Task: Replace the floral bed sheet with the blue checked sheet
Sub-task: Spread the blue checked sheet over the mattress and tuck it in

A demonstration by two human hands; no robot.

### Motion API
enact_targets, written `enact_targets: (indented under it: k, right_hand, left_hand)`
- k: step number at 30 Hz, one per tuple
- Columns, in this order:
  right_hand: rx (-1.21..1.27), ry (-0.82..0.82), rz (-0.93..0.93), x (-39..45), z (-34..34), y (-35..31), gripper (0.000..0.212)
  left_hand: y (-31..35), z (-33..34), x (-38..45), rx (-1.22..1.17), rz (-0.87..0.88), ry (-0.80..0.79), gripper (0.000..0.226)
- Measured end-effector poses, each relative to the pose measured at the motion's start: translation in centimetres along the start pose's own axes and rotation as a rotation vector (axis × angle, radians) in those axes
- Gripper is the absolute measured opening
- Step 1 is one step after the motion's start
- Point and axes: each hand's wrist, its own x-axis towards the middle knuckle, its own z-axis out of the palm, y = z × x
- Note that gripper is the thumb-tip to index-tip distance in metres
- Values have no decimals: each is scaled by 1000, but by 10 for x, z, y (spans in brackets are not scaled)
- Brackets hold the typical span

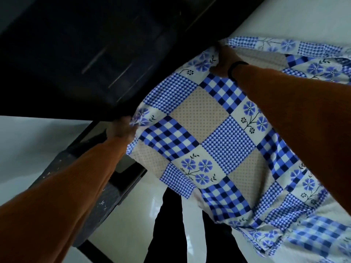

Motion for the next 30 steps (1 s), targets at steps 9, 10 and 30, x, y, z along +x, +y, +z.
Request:
enact_targets:
  k: [9,10,30]
  right_hand:
    - [-240,-75,-65,-4,8,-1,102]
    - [-225,-69,-69,-6,7,2,102]
    - [-110,472,285,5,-76,316,73]
  left_hand:
    - [121,-10,-58,-14,371,38,60]
    - [137,-9,-54,6,433,-12,58]
    - [553,87,60,670,1238,-16,76]
